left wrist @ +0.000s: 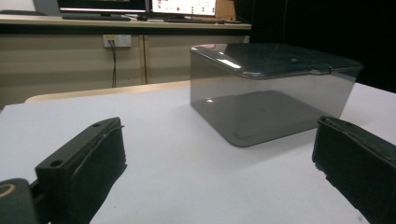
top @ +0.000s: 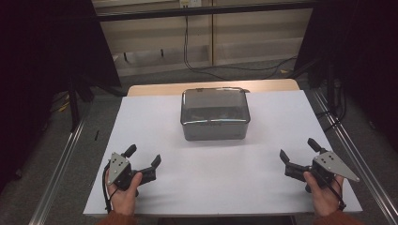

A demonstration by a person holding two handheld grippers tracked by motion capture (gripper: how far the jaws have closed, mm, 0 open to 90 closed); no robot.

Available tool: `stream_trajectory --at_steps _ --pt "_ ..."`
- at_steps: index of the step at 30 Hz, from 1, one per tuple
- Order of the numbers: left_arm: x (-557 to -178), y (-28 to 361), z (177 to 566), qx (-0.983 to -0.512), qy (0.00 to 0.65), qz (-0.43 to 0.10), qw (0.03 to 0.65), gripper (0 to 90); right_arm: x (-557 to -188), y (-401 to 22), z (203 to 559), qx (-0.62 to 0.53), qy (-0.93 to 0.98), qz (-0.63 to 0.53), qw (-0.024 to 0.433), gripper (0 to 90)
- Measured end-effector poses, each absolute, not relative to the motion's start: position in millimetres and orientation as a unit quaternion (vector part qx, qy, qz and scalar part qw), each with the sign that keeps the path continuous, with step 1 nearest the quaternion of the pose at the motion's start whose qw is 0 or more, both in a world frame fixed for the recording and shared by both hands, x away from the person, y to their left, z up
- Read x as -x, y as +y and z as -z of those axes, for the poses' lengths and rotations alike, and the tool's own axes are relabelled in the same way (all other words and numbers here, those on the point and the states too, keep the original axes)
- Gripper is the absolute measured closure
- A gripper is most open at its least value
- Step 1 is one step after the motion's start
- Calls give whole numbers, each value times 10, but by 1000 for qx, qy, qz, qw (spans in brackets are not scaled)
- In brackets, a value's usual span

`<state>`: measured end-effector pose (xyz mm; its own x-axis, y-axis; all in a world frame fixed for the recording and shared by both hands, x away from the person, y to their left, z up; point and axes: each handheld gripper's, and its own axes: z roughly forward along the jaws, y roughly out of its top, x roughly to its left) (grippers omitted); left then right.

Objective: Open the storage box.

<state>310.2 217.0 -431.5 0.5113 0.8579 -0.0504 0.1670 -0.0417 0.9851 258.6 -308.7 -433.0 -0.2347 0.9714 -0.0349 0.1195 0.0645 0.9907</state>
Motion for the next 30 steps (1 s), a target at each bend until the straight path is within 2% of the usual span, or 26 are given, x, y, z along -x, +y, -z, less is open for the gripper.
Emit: stream_trajectory --at_steps 8,30 --pt "-3108 2159 4316 -653 393 -312 567 21 -2604 -3075 4339 -454 599 -516 412 6" --pt "-3080 2101 4341 -656 404 -286 570 26 -2721 -2832 4337 -432 618 -537 378 7"
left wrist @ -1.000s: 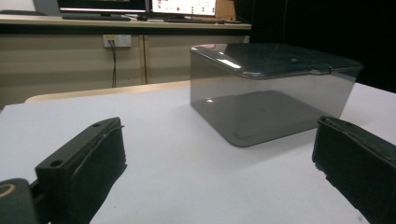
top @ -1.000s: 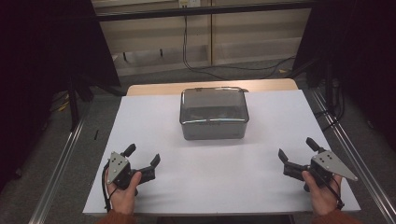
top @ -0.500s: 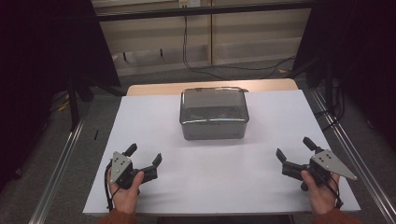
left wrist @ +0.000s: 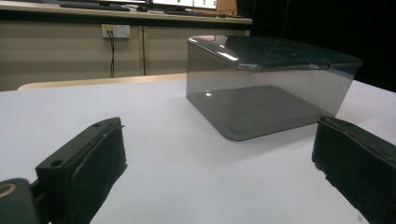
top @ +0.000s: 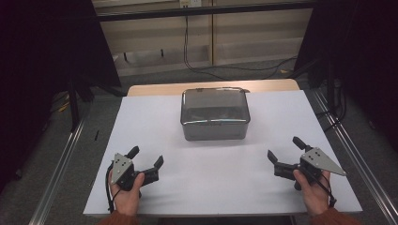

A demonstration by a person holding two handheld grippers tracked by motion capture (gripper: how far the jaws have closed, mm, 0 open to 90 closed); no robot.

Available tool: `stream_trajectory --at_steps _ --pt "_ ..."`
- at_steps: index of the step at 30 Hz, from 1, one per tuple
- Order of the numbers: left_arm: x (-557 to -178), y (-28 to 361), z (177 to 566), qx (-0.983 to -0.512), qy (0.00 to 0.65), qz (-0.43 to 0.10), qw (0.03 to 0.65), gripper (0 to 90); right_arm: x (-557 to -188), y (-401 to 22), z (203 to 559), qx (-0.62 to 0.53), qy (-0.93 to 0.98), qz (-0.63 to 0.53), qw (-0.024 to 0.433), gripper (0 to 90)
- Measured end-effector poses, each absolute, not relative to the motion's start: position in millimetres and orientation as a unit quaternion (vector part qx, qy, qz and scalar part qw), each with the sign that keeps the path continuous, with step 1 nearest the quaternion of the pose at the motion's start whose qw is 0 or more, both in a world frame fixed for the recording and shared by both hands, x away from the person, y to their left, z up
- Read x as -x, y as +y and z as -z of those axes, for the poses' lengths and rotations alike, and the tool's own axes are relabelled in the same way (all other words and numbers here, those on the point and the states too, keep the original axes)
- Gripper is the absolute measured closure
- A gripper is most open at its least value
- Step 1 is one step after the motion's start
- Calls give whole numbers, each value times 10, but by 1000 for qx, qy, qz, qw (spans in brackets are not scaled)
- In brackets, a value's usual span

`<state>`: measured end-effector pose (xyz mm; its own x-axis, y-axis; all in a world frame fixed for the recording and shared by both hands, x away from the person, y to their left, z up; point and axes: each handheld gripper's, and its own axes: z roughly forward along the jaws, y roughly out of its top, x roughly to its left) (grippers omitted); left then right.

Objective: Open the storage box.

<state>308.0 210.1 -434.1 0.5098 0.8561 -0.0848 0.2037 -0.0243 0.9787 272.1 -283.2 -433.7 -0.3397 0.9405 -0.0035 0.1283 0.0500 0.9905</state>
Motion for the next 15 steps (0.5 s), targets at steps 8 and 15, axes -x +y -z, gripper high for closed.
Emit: stream_trajectory --at_steps 8,15 --pt "-3065 2091 4328 -657 397 -289 572 26 -2780 -2626 4321 -410 632 -551 359 1" --pt "-3066 2090 4328 -656 396 -289 574 25 -2848 -2429 4330 -395 646 -560 337 0"
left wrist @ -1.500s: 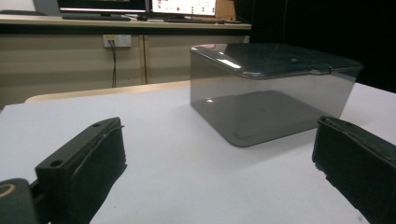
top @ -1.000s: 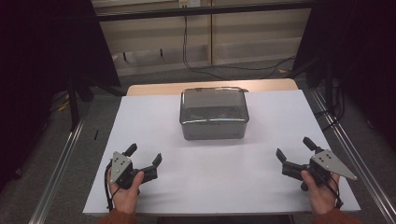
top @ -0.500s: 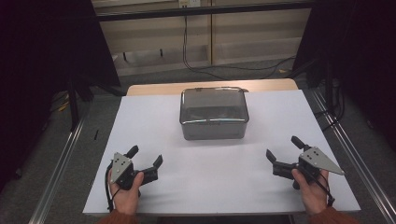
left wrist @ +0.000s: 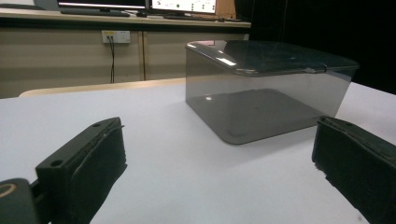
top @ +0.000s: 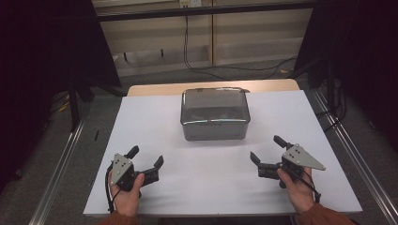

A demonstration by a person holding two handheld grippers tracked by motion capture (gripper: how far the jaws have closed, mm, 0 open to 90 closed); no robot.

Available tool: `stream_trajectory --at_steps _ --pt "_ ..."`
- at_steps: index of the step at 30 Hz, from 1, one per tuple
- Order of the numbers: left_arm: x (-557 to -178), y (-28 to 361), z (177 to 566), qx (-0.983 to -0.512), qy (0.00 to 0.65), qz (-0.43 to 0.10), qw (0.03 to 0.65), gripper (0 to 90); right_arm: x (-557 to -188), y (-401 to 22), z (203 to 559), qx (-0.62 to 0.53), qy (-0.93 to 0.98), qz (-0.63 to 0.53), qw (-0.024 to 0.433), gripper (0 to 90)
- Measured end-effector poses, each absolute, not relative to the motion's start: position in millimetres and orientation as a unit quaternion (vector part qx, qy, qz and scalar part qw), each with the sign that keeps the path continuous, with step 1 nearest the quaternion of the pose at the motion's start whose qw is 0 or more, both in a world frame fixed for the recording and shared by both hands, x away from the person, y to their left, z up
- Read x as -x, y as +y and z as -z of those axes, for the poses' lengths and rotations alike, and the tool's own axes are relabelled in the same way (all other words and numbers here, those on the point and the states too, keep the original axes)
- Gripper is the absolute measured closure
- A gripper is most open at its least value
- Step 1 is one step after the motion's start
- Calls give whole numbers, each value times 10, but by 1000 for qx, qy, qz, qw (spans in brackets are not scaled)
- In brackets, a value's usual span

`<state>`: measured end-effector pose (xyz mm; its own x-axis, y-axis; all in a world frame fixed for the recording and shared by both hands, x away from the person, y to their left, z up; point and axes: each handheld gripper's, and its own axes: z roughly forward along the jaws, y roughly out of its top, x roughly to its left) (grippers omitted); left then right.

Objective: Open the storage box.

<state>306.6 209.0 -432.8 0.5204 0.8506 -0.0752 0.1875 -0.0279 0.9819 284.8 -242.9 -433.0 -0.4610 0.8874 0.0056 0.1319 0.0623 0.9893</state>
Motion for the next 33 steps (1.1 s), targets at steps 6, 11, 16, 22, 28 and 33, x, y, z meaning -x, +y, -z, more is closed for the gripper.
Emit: stream_trajectory --at_steps 6,11,16,22,28,33 --pt "-3080 2079 4333 -658 395 -286 574 25 -2928 -2278 4291 -383 652 -564 332 0" --pt "-3088 2081 4336 -661 394 -283 573 25 -3019 -2165 4298 -382 659 -564 320 0" --pt "-3091 2083 4337 -660 395 -284 572 25 -3080 -2084 4269 -375 664 -561 322 0" --pt "-3096 2073 4336 -664 390 -288 569 25 -3158 -1992 4188 -367 668 -557 329 6" --pt "-3111 2063 4343 -663 392 -285 571 25 -3237 -1866 4120 -358 676 -553 330 18" --pt "-3121 2053 4344 -666 389 -284 570 25 -3297 -1776 4074 -336 687 -546 343 14"
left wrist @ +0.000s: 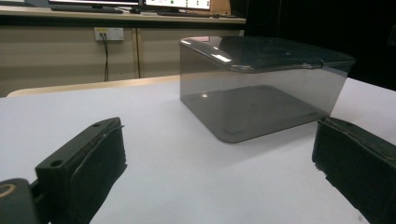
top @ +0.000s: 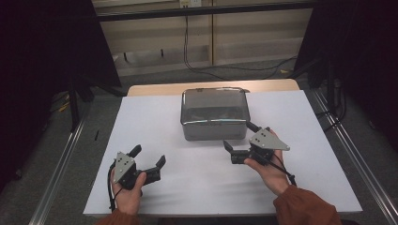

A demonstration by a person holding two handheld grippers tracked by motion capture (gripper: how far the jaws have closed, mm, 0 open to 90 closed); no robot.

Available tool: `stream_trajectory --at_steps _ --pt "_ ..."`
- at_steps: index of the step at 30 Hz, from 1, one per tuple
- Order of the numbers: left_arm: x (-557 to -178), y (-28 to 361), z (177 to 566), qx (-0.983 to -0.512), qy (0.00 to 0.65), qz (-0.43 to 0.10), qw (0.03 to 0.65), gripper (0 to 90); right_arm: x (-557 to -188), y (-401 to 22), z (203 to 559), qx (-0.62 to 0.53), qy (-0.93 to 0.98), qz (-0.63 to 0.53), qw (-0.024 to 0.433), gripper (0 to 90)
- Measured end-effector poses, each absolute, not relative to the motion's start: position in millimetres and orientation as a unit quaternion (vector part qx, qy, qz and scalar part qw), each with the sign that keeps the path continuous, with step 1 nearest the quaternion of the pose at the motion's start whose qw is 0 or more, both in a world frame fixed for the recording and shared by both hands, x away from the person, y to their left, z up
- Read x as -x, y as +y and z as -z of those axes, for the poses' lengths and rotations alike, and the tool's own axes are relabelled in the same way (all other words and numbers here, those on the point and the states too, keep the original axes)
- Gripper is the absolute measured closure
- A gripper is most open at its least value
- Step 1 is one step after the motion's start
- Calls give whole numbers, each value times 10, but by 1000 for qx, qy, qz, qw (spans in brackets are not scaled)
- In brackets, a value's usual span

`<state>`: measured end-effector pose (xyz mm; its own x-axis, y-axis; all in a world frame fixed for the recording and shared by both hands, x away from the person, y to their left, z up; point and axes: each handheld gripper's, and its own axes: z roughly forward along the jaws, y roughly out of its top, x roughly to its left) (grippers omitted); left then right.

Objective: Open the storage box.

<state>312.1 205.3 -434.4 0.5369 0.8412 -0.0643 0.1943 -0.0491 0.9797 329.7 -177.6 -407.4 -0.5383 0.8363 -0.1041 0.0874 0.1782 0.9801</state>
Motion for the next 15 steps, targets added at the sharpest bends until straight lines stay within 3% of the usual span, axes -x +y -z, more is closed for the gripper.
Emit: stream_trajectory --at_steps 10,15 --pt "-3117 2048 4342 -667 387 -281 572 25 -3385 -1649 4010 -299 703 -533 365 7" --pt "-3124 2042 4346 -667 387 -281 571 24 -3389 -1558 3990 -250 716 -507 411 21"
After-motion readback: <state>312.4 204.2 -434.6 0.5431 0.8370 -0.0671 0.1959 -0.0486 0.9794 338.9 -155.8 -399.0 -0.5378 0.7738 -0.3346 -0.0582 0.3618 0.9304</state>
